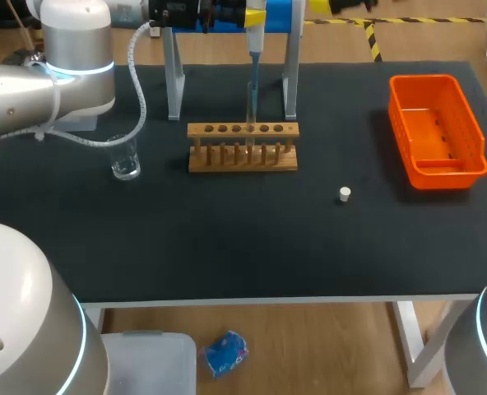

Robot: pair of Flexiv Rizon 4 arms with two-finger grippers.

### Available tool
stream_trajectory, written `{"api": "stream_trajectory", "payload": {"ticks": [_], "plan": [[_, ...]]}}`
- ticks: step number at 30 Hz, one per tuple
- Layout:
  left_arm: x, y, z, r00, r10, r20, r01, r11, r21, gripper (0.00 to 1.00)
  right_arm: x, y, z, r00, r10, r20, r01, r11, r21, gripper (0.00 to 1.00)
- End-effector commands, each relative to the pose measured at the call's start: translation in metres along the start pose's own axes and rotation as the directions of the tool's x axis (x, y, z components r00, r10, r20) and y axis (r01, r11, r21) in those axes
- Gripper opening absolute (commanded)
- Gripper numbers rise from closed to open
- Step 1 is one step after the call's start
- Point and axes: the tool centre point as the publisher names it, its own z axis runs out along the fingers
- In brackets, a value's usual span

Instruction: Invert the test tube, pick up the pipette, mount the tip to pipette, aspirate from beaker and dispense into the tube, eject the tip, return the pipette, and cap with the stopper.

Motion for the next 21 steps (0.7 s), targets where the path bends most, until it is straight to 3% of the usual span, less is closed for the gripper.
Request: {"api": "stream_trajectory", "payload": {"ticks": [1, 11, 21], "plan": [[0.001, -0.001, 0.0, 1.0, 0.0, 0.003, 0.0, 1.0, -0.002, 0.0, 0.015, -0.042, -0.003, 1.0, -0.002, 0.013, 0.003, 0.997, -0.073, 1.0], [0.001, -0.001, 0.0, 1.0, 0.0, 0.003, 0.0, 1.0, -0.002, 0.0, 0.017, -0.094, 0.018, 1.0, 0.004, -0.001, -0.004, 0.996, -0.085, 1.0], [0.001, -0.001, 0.0, 1.0, 0.0, 0.003, 0.0, 1.0, -0.002, 0.0, 0.016, -0.131, 0.048, 0.996, 0.031, -0.08, -0.036, 0.997, -0.07, 1.0]]}}
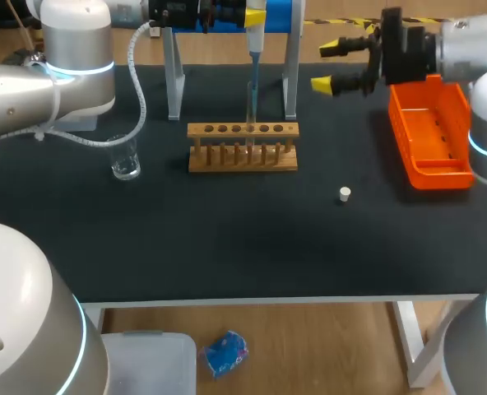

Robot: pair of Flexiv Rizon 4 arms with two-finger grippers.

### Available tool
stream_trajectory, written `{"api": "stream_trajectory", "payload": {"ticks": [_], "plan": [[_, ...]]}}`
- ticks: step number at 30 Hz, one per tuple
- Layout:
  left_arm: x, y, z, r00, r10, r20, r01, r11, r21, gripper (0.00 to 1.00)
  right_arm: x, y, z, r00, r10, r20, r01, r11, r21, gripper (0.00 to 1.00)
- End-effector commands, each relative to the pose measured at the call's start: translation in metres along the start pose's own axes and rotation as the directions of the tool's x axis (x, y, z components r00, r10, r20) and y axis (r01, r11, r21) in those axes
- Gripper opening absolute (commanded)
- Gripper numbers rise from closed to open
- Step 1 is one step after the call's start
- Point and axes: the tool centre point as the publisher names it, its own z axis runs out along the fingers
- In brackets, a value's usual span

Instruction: Invert the test tube, pick up the pipette, mount the tip to pipette, aspirate from beaker and dispense into the tube, eject the tip, return the pipette, and cap with the stopper.

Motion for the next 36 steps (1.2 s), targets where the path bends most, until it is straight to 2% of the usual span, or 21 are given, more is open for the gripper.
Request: {"api": "stream_trajectory", "payload": {"ticks": [1, 10, 22, 36], "plan": [[0.001, -0.001, 0.0, 1.0, 0.0, 0.003, 0.0, 1.0, -0.002, 0.0, -0.011, -0.013, 0.016, 1.0, -0.005, -0.028, 0.005, 1.0, 0.0, 1.0], [0.001, -0.001, 0.0, 1.0, 0.0, 0.003, 0.0, 1.0, -0.002, 0.0, -0.018, -0.031, 0.037, 0.997, 0.019, -0.069, -0.018, 1.0, 0.012, 1.0], [0.001, -0.001, 0.0, 1.0, 0.0, 0.003, 0.0, 1.0, -0.002, 0.0, -0.02, -0.046, 0.051, 0.996, 0.031, -0.086, -0.027, 0.998, 0.049, 1.0], [0.001, -0.001, 0.0, 1.0, 0.0, 0.003, 0.0, 1.0, -0.002, 0.0, -0.022, -0.047, 0.052, 0.996, 0.04, -0.079, -0.037, 0.998, 0.049, 1.0]]}}
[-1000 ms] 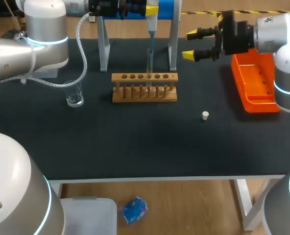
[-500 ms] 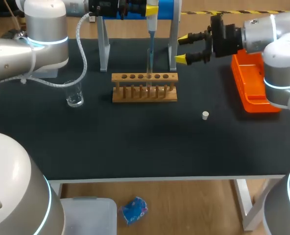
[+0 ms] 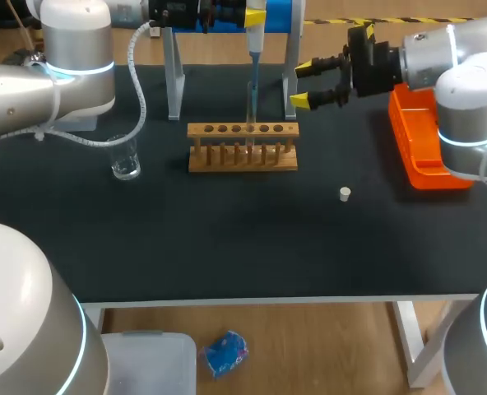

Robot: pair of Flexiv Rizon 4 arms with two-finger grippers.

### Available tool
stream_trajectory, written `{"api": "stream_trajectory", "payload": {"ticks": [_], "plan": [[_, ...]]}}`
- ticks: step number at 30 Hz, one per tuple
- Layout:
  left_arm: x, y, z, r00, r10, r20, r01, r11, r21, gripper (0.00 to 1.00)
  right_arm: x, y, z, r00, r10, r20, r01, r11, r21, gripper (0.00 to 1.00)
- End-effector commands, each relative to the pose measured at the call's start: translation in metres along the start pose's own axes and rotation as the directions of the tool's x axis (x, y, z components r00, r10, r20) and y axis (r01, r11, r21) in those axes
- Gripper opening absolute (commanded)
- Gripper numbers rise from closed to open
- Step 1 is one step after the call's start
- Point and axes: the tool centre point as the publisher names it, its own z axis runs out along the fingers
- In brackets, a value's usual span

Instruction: Invert the test tube, pick up the pipette, mount the tip to pipette, aspirate from beaker and dispense into the tube, eject the tip, return the pipette, and cap with the stopper.

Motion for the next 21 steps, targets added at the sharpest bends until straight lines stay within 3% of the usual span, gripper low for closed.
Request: {"api": "stream_trajectory", "payload": {"ticks": [1, 21], "plan": [[0.0013, -0.0008, -0.0002, 1.0, 0.0, 0.003, 0.0, 1.0, -0.002, 0.0, 0.0, -0.0005, -0.0001, 1.0, -0.001, 0.001, 0.001, 1.0, -0.001, 1.0], [0.0023, -0.002, 0.0001, 1.0, 0.005, 0.001, -0.005, 1.0, -0.003, 0.0, 0.0, -0.0005, -0.0001, 1.0, -0.001, 0.001, 0.001, 1.0, -0.001, 1.0]]}}
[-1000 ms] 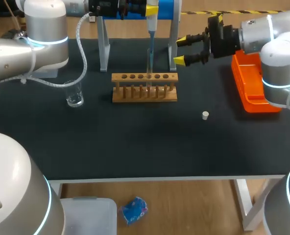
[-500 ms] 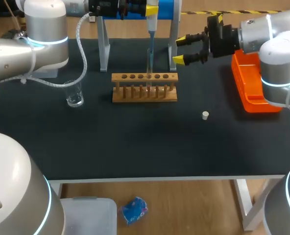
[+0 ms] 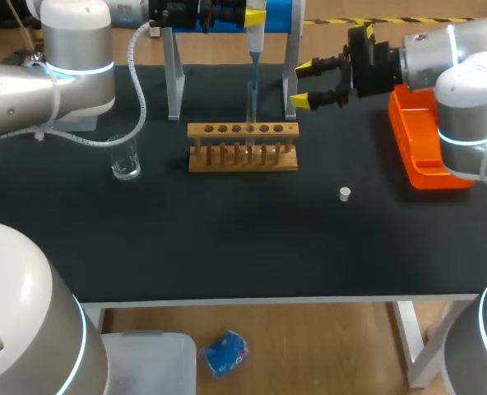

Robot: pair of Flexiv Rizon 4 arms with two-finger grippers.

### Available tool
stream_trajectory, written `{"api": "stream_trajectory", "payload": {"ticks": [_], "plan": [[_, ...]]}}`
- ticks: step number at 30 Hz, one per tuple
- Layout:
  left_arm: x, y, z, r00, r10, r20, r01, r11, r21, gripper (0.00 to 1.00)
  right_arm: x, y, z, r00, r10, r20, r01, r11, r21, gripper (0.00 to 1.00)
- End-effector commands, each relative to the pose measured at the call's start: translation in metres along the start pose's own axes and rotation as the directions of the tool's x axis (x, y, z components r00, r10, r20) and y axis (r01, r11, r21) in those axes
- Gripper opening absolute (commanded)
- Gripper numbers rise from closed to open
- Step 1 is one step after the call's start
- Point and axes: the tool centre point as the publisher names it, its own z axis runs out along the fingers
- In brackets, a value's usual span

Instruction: Invert the test tube, pick up the pipette, mount the tip to pipette, aspirate from beaker and dispense into the tube, eject the tip, return the pipette, and cap with the stopper.

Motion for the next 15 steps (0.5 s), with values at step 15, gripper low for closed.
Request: {"api": "stream_trajectory", "payload": {"ticks": [15], "plan": [[0.0054, -0.0072, -0.0016, 1.0, 0.019, 0.001, -0.019, 1.0, -0.011, 0.0, 0.0, -0.0003, 0.0003, 1.0, 0.0, 0.001, 0.0, 1.0, 0.0, 1.0]]}}
